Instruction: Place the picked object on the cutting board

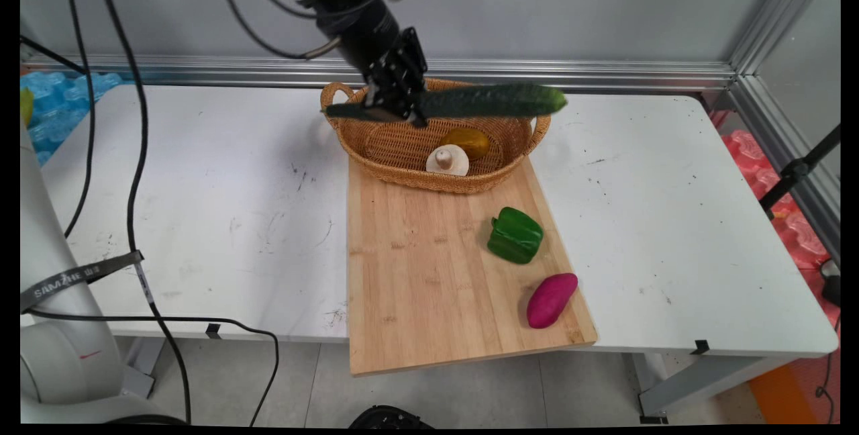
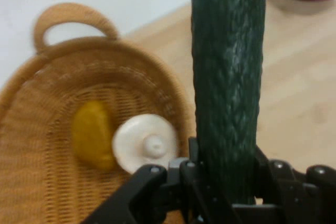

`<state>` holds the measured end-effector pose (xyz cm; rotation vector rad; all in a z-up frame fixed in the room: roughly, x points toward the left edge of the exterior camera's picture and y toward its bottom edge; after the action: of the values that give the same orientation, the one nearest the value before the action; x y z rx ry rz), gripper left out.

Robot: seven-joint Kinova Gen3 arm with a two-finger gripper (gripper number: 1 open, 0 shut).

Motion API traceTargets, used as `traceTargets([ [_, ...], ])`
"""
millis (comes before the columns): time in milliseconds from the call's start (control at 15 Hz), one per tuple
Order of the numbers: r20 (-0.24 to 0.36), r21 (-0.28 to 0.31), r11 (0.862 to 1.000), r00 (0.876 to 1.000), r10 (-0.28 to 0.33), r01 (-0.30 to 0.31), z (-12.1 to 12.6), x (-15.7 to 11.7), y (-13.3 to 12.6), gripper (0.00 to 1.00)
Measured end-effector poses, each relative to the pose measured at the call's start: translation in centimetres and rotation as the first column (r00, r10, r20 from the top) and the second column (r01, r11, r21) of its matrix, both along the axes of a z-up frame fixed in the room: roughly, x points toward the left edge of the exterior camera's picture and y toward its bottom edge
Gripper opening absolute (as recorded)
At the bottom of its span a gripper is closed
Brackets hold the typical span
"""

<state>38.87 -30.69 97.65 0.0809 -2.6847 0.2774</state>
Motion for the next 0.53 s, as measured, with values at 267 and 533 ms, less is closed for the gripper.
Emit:
traceTargets([
  [267, 0.025, 0.025, 0.995, 0.995, -0.093, 0.092, -0.9, -0.1, 2.3, 0.0],
  [533, 0.053, 0.041, 0.988, 0.987, -0.152, 0.15, -2.7, -0.5, 3.6, 0.0],
])
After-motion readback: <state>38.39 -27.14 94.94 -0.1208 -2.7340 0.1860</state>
